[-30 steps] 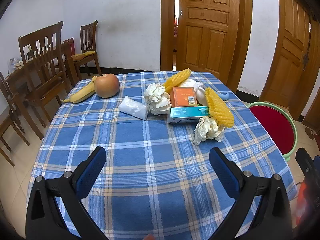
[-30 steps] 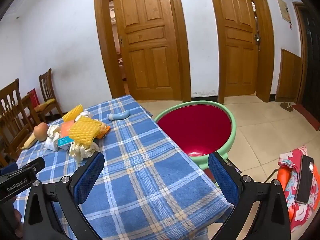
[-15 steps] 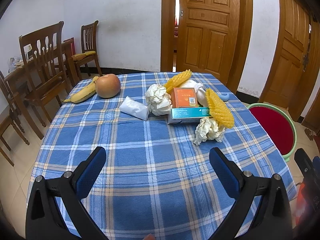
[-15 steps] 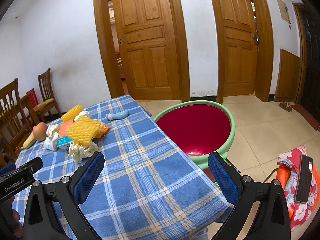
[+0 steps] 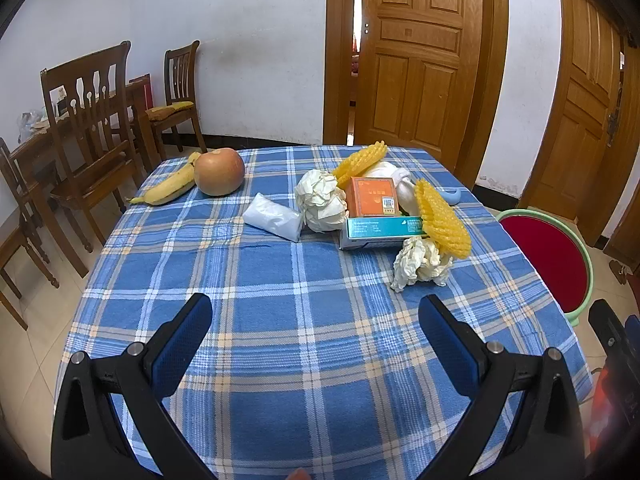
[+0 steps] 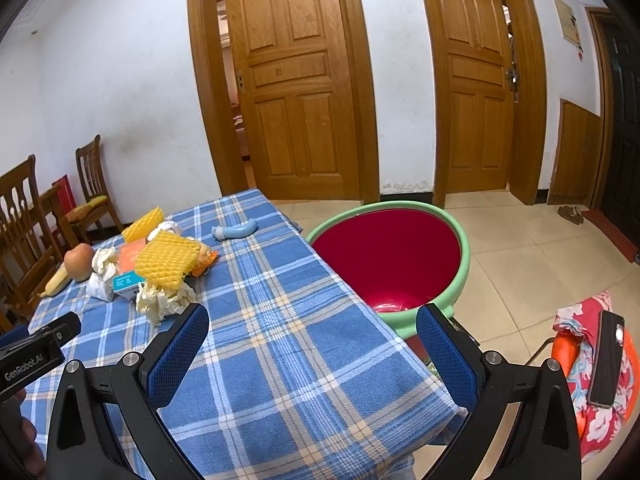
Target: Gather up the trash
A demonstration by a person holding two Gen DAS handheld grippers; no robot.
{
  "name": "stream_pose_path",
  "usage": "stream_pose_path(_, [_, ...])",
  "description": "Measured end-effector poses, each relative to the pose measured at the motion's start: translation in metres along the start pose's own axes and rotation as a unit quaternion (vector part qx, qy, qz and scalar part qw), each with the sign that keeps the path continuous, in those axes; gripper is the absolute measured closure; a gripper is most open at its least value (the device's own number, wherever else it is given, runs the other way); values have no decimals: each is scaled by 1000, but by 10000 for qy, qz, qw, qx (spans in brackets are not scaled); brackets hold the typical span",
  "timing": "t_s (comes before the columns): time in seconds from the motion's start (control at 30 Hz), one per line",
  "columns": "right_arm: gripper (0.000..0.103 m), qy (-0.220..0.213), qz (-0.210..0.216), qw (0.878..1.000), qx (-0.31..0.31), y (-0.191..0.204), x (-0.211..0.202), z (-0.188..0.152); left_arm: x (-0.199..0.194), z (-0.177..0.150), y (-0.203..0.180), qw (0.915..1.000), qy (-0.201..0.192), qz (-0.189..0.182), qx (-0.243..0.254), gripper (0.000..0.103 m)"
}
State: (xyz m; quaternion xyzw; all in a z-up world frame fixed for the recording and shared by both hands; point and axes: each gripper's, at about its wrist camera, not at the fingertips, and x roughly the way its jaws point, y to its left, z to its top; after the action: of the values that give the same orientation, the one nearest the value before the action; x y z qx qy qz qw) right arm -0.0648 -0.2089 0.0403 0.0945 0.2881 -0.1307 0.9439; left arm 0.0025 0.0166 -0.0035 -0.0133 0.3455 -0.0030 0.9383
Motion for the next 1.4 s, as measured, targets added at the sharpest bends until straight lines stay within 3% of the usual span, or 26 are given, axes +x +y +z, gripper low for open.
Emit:
stream_pose_path(1.07, [0, 3, -20, 10000, 22, -1, 1, 0, -1, 0, 2, 10000, -5, 10, 14, 2])
stream_pose_path(1.4, [0, 53, -18, 10000, -3, -2, 6, 1, 2, 15, 21, 9998, -31, 186, 7, 2])
